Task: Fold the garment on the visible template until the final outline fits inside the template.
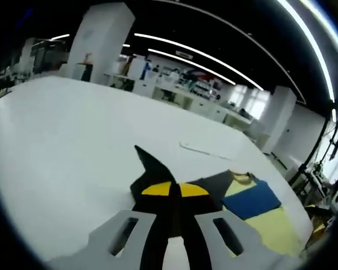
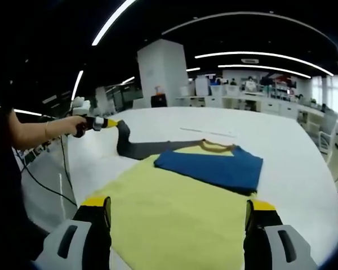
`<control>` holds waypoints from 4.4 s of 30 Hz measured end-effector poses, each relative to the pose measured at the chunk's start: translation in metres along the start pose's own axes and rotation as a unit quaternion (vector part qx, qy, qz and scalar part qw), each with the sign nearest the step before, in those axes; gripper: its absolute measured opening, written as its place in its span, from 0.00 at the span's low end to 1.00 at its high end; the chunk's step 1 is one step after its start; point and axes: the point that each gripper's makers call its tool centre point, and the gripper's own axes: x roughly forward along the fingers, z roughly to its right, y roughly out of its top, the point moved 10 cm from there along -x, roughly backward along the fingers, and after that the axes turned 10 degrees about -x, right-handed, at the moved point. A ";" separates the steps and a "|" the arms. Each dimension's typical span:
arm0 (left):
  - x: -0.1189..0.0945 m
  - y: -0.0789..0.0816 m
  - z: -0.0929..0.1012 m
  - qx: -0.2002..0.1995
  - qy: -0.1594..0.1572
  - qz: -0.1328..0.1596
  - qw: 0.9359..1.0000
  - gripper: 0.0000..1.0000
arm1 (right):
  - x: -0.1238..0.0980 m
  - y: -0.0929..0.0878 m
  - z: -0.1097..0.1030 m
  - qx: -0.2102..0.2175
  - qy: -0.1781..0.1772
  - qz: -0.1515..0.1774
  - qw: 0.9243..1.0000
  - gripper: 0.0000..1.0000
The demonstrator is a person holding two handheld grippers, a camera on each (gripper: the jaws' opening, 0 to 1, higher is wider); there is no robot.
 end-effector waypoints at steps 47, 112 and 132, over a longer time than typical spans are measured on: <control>0.076 -0.031 0.141 -0.018 -0.153 -0.039 0.987 0.00 | 0.002 -0.009 0.000 0.013 0.010 -0.002 1.000 0.99; 0.165 -0.155 0.304 0.012 -0.294 -0.178 0.939 0.00 | 0.002 -0.035 0.012 0.054 -0.005 -0.026 0.998 0.99; 0.176 -0.206 0.300 0.063 -0.287 -0.259 0.920 0.00 | 0.001 -0.039 0.014 0.064 -0.009 -0.027 0.998 0.99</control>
